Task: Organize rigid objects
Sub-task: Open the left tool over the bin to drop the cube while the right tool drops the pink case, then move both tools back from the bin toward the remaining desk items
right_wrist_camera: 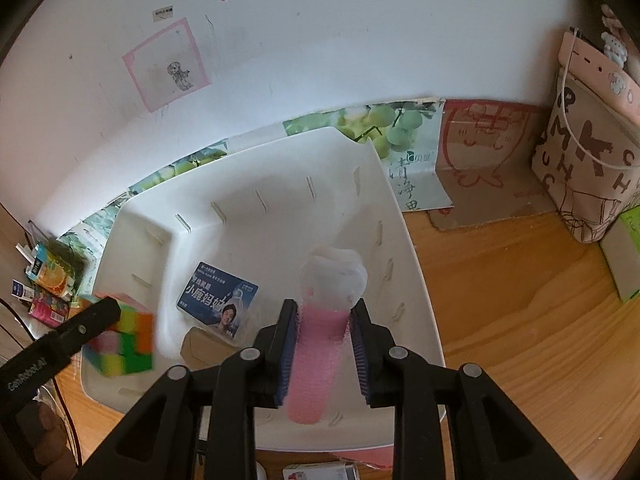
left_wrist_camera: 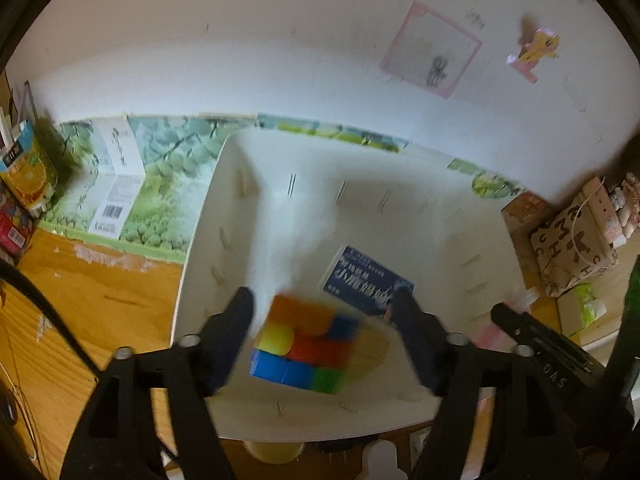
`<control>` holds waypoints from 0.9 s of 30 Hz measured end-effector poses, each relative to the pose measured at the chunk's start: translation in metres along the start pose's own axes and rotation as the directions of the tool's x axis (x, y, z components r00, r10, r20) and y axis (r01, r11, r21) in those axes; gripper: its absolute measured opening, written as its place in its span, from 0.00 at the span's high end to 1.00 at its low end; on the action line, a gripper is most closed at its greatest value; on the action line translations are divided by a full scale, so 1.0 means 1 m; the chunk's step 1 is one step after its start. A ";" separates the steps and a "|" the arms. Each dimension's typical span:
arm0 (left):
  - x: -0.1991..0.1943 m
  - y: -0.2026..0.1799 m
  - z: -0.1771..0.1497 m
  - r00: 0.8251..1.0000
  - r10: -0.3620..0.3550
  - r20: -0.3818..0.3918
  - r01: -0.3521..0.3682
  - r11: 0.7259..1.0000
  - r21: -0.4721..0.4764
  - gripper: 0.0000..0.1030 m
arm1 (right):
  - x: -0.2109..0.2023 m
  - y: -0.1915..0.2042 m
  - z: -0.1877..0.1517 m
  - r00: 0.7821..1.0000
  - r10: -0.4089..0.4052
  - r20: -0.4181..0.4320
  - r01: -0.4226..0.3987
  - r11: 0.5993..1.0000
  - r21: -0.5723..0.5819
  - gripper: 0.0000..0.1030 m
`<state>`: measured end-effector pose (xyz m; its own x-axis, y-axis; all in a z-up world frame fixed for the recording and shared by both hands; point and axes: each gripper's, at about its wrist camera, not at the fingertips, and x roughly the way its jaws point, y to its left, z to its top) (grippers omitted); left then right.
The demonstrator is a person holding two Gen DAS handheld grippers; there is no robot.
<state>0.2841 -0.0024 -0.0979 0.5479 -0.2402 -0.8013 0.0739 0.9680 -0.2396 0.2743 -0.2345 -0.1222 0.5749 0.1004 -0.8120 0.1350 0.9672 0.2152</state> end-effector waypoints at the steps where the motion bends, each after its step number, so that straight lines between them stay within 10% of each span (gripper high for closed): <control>1: -0.001 0.000 0.001 1.000 0.000 0.006 0.000 1.000 0.005 0.20 | 0.000 0.000 0.000 1.000 0.001 -0.002 -0.001 1.000 0.001 0.68; 8: -0.016 -0.001 0.001 0.999 -0.002 0.034 0.002 1.000 0.004 0.20 | -0.009 0.000 0.000 1.000 0.007 0.027 -0.007 1.000 0.001 0.45; 27: -0.126 -0.005 -0.019 0.959 -0.021 0.281 0.012 0.999 0.035 0.20 | -0.104 0.013 -0.017 0.969 0.070 0.239 -0.064 0.997 -0.029 0.32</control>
<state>0.1991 0.0217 -0.0057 0.7586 -0.2306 -0.6094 0.1096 0.9671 -0.2295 0.2024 -0.2284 -0.0440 0.7591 0.1088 -0.6418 0.0740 0.9651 0.2512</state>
